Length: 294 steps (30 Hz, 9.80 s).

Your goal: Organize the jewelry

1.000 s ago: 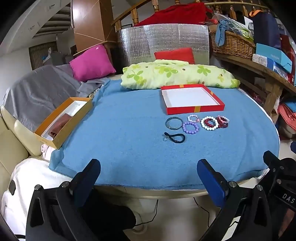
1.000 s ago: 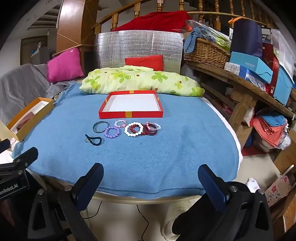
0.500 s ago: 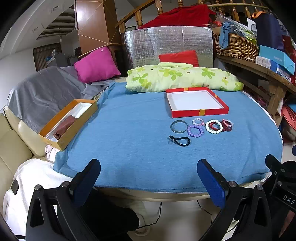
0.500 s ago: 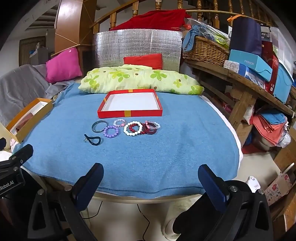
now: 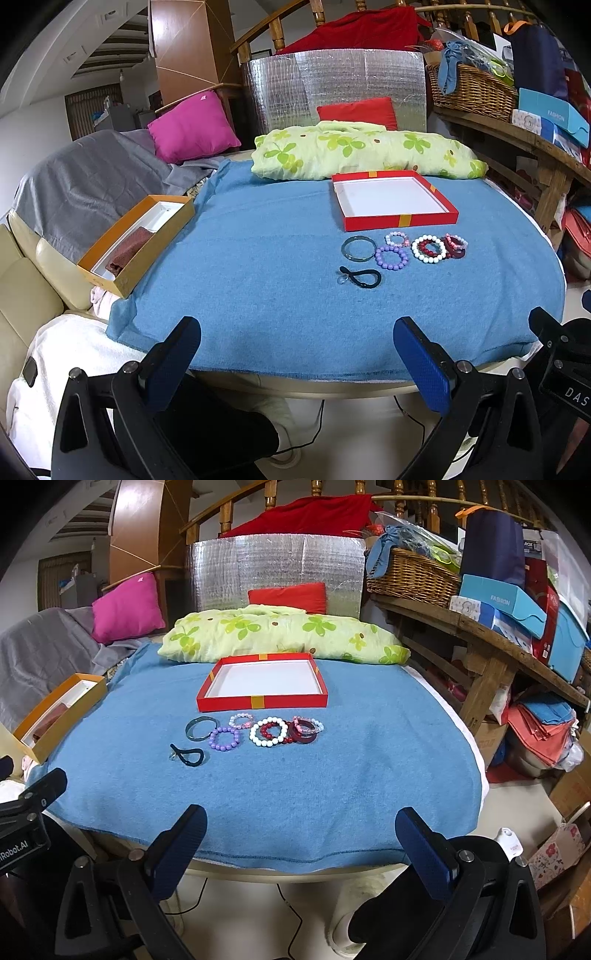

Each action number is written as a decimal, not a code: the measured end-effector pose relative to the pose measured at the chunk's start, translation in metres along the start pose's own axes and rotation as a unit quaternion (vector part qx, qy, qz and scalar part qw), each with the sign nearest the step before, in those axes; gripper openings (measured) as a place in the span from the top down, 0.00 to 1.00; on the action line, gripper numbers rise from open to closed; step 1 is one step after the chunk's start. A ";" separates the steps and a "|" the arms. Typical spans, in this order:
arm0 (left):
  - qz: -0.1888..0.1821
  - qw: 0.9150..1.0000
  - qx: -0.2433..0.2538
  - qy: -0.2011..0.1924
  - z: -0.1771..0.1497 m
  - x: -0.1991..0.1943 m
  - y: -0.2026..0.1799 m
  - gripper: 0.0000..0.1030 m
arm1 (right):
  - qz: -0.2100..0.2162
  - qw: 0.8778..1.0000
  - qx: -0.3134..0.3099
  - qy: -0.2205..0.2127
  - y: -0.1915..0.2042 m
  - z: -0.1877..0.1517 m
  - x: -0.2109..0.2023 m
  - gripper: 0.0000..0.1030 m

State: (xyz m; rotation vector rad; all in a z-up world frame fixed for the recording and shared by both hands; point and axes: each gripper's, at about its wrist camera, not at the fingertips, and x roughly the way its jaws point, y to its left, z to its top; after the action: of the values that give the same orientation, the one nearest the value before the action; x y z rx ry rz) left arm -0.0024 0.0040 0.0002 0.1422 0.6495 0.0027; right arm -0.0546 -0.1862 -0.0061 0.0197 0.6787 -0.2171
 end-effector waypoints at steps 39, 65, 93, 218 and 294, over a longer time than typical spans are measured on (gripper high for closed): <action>-0.004 1.000 0.005 0.007 -0.005 0.003 0.000 0.00 | 0.003 1.000 0.004 0.012 0.002 -0.006 0.004 0.00; -0.006 1.000 0.010 0.015 -0.006 0.008 -0.003 0.00 | 0.003 1.000 0.009 0.015 -0.002 -0.009 0.008 0.00; -0.158 0.980 -0.012 0.120 0.043 0.218 -0.021 0.16 | 0.203 0.955 0.147 0.157 -0.084 0.088 0.258 0.38; -0.201 0.968 0.063 0.133 0.082 0.263 -0.051 0.51 | 0.216 0.967 0.101 0.095 -0.039 0.120 0.250 0.90; -0.274 0.955 0.085 0.077 0.086 0.233 -0.083 0.91 | 0.173 0.943 0.252 0.130 -0.143 0.113 0.263 0.74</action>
State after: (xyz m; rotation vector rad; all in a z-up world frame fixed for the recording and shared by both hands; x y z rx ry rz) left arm 0.2312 -0.0789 -0.0833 0.1242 0.8289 -0.5830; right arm 0.1856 -0.3869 -0.0750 0.6640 0.8554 -0.0437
